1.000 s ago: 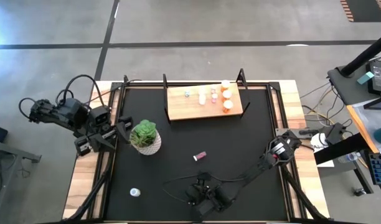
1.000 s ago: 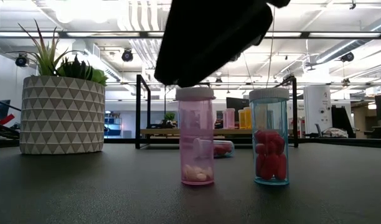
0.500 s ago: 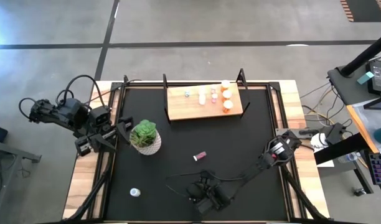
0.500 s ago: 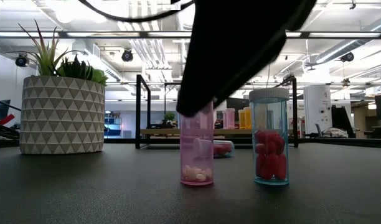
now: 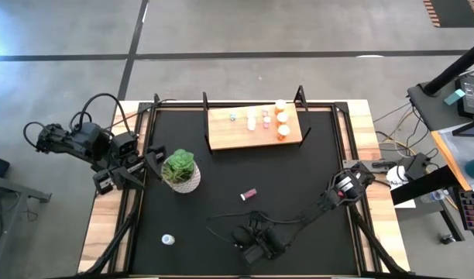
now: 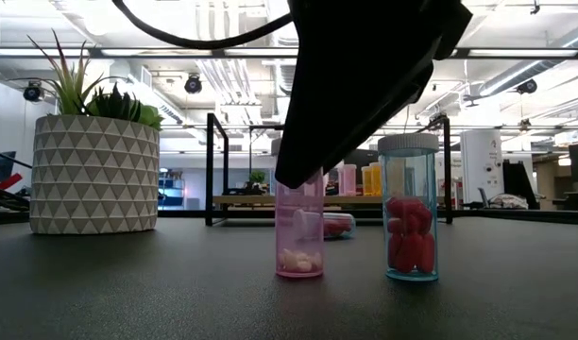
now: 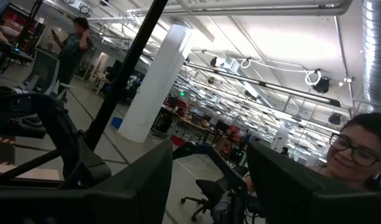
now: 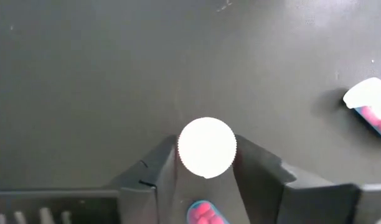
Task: Pick and place medicine bottles onto shelf by color
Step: Put the pink pill bottle on the shelf aligned with the other pink pill bottles
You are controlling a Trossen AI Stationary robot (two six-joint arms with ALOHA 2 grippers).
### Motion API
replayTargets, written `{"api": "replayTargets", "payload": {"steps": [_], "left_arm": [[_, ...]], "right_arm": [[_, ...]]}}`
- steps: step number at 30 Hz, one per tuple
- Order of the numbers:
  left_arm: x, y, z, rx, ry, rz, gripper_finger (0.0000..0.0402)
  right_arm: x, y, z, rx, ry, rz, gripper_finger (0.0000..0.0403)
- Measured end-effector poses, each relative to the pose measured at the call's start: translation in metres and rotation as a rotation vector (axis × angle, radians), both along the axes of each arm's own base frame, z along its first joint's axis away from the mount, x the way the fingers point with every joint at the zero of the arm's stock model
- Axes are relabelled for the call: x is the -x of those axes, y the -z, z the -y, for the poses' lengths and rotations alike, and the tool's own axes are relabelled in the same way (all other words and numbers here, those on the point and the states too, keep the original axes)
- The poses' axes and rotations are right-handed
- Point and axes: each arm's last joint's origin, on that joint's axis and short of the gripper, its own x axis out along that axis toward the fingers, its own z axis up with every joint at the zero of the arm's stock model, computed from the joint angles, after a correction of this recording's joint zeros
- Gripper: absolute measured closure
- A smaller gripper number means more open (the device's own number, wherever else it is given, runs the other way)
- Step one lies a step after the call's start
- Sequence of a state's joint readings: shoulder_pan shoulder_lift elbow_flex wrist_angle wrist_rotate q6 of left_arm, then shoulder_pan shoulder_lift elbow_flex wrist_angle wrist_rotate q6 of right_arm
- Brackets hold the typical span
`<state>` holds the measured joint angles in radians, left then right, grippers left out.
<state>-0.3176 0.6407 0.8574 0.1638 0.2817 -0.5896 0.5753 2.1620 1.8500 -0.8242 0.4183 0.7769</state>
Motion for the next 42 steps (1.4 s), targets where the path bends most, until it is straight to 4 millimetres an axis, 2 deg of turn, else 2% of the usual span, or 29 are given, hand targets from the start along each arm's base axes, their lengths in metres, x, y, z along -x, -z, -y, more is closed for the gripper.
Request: {"api": "replayTargets", "payload": {"steps": [4, 8, 12, 16, 25, 34, 37, 42], "left_arm": [[0.0, 0.0, 0.0, 0.0, 0.0, -0.001, 0.0212], [0.0, 0.0, 0.0, -0.002, -0.001, 0.001, 0.0212], [0.001, 0.0, 0.0, -0.001, -0.001, 0.004, 0.0212], [0.003, -0.001, -0.001, 0.0, -0.001, 0.01, 0.0212], [0.003, -0.001, -0.001, 0.001, -0.001, 0.012, 0.0212], [-0.005, 0.002, 0.001, -0.01, -0.003, -0.012, 0.0212], [-0.008, 0.003, 0.002, -0.048, -0.019, 0.007, 0.0212], [-0.009, -0.002, 0.002, -0.057, -0.042, 0.043, 0.0212]], "right_arm": [[-0.001, 0.0, 0.001, -0.01, 0.018, 0.005, 0.0294], [-0.001, -0.004, 0.002, -0.027, 0.045, 0.016, 0.0293], [-0.004, -0.019, 0.008, -0.05, 0.062, 0.049, 0.0287], [-0.006, -0.034, 0.024, -0.064, 0.119, 0.064, 0.0289], [0.001, -0.066, 0.087, 0.002, 0.432, 0.03, 0.0286], [0.02, -0.113, 0.148, 0.129, 0.635, 0.136, 0.0286], [0.024, -0.115, 0.17, 0.17, 0.657, 0.123, 0.0286], [0.03, -0.099, 0.206, 0.236, 0.676, 0.014, 0.0285]]}}
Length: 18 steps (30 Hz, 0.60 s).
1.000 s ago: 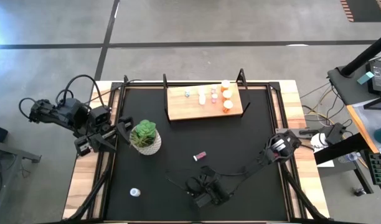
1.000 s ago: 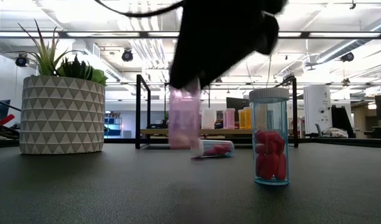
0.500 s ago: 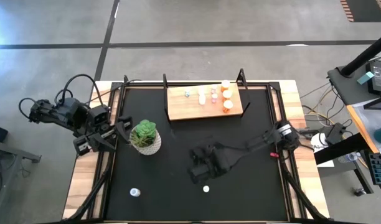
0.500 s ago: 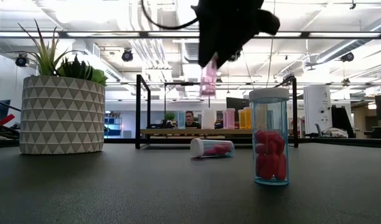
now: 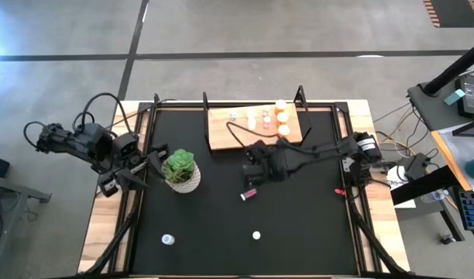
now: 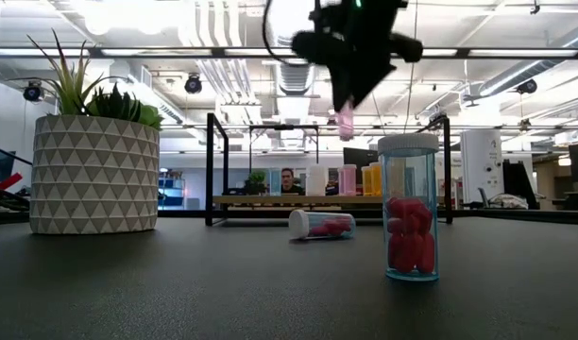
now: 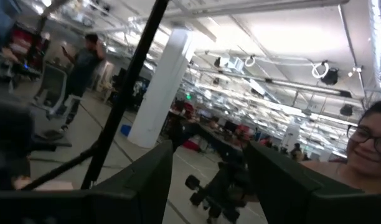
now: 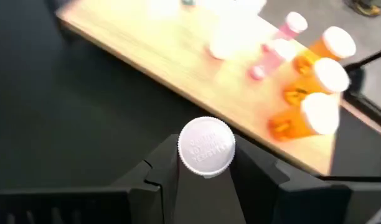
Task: Pick and place medicine bottles onto shelf by color
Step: Put the pink pill bottle on the shelf aligned with the other pink pill bottles
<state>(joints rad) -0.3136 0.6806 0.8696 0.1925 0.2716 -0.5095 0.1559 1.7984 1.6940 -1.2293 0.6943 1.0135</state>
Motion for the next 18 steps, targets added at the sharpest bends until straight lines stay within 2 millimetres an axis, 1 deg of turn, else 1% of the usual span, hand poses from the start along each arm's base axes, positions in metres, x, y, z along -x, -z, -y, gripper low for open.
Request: {"api": "replayTargets", "payload": {"steps": [4, 9, 14, 18], "left_arm": [[0.002, -0.006, -0.002, 0.003, -0.041, 0.037, 0.0212], [0.007, -0.013, -0.006, -0.015, -0.164, 0.093, 0.0212], [0.011, -0.019, -0.012, -0.026, -0.336, 0.142, 0.0212], [0.012, -0.024, -0.016, -0.018, -0.44, 0.151, 0.0212]], "right_arm": [[0.01, 0.006, 0.029, 0.002, 0.021, -0.071, 0.0285], [0.031, 0.016, 0.061, -0.007, 0.009, -0.106, 0.0288], [0.052, 0.023, 0.081, -0.073, -0.049, 0.01, 0.0289], [0.068, 0.025, 0.088, -0.074, -0.095, 0.071, 0.0289]]}}
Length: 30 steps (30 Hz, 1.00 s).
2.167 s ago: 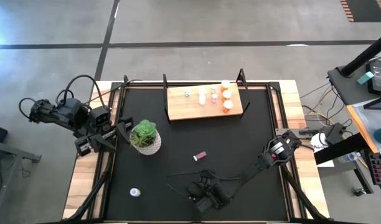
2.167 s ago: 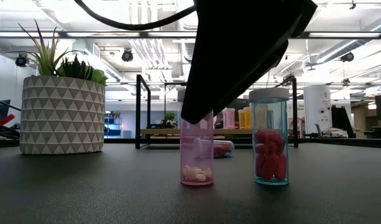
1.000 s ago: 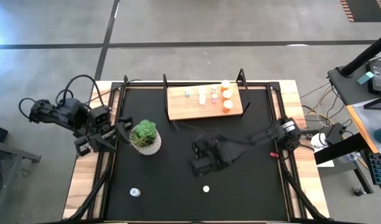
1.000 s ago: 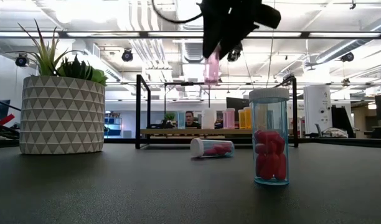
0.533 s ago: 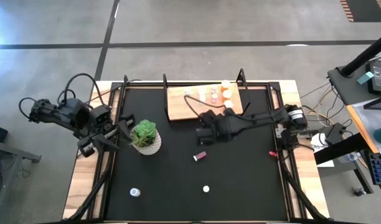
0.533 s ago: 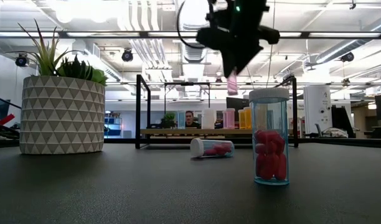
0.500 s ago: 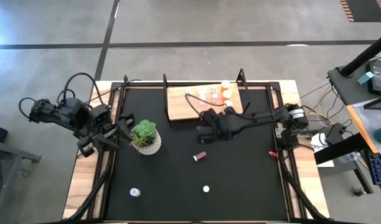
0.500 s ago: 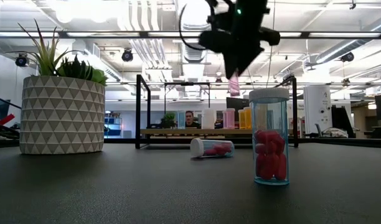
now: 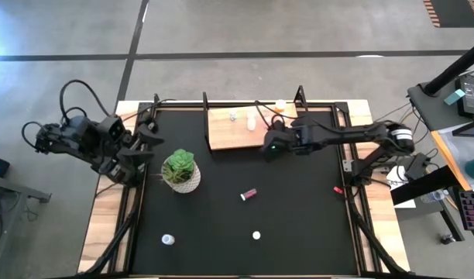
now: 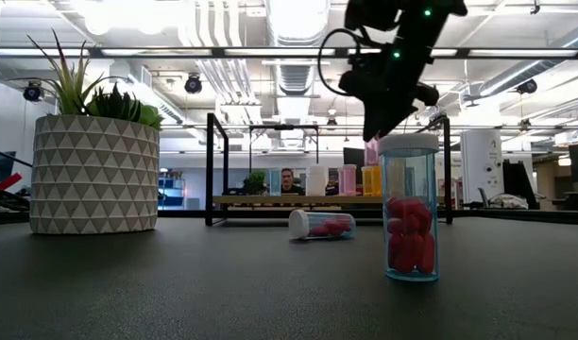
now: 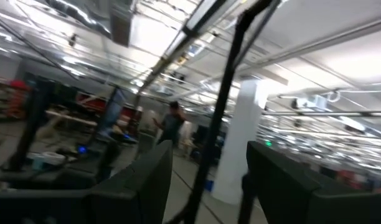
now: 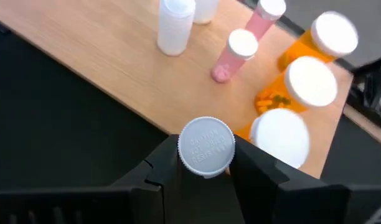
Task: Pick and place medicine bottles onto shelf by color
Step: Put the pink pill bottle on the shelf aligned with the other pink pill bottles
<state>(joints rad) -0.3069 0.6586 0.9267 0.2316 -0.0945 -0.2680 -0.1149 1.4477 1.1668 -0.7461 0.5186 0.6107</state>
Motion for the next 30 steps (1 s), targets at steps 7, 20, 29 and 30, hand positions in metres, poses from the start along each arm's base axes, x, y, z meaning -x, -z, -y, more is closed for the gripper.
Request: {"api": "replayTargets", "payload": {"steps": [7, 20, 29, 30], "left_arm": [[0.001, -0.007, -0.002, -0.002, -0.061, 0.013, 0.0212], [-0.004, -0.009, -0.002, 0.0, -0.145, 0.002, 0.0212], [0.008, -0.012, -0.006, -0.011, -0.16, 0.04, 0.0212], [0.01, -0.012, -0.007, -0.01, -0.16, 0.044, 0.0212]], "right_arm": [[0.011, 0.008, 0.013, 0.003, -0.026, -0.008, 0.0289], [0.011, 0.024, 0.033, -0.013, -0.146, 0.006, 0.0289], [0.009, 0.027, 0.04, -0.028, -0.156, 0.046, 0.0289], [0.009, 0.027, 0.041, -0.027, -0.155, 0.05, 0.0289]]}}
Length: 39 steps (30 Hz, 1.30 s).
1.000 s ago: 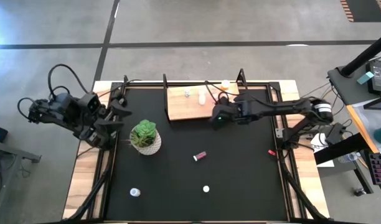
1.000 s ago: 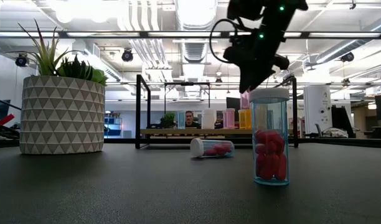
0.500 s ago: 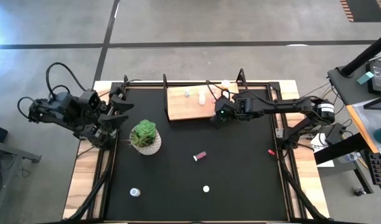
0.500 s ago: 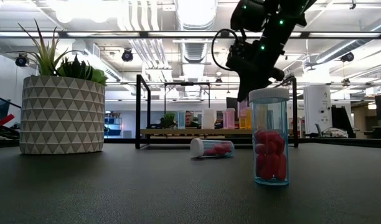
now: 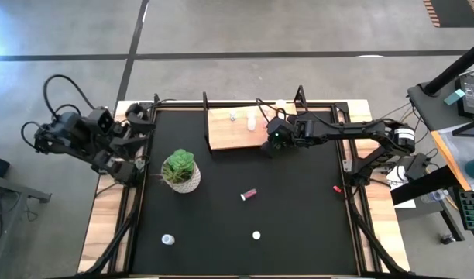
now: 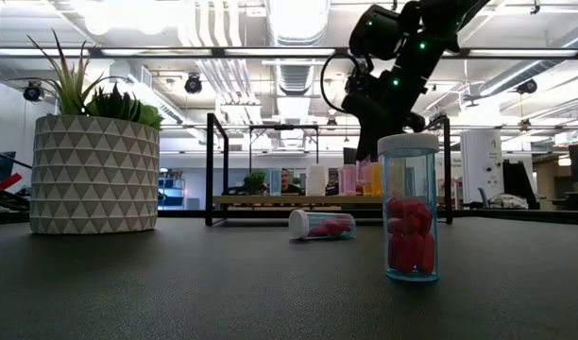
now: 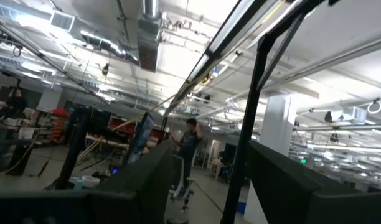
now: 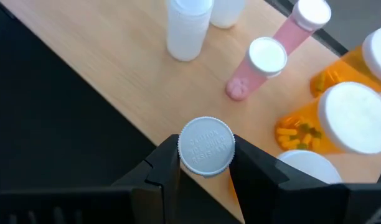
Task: Pick and place medicine bottles onto shelf by color
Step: Put the pink pill bottle on the shelf aligned with the other pink pill bottles
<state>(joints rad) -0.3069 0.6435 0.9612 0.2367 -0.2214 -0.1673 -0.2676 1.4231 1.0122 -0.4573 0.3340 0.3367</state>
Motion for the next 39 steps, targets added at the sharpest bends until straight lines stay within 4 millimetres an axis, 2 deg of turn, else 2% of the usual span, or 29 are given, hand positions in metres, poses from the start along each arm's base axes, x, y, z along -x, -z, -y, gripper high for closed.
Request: {"api": "replayTargets", "payload": {"steps": [14, 39], "left_arm": [[0.004, 0.0, -0.001, 0.003, -0.001, 0.008, 0.0212], [0.004, 0.001, -0.001, 0.002, 0.001, -0.003, 0.0212]], "right_arm": [[-0.01, 0.014, 0.003, -0.018, 0.026, -0.013, 0.0289], [-0.009, 0.015, 0.01, -0.018, 0.048, -0.015, 0.0289]]}}
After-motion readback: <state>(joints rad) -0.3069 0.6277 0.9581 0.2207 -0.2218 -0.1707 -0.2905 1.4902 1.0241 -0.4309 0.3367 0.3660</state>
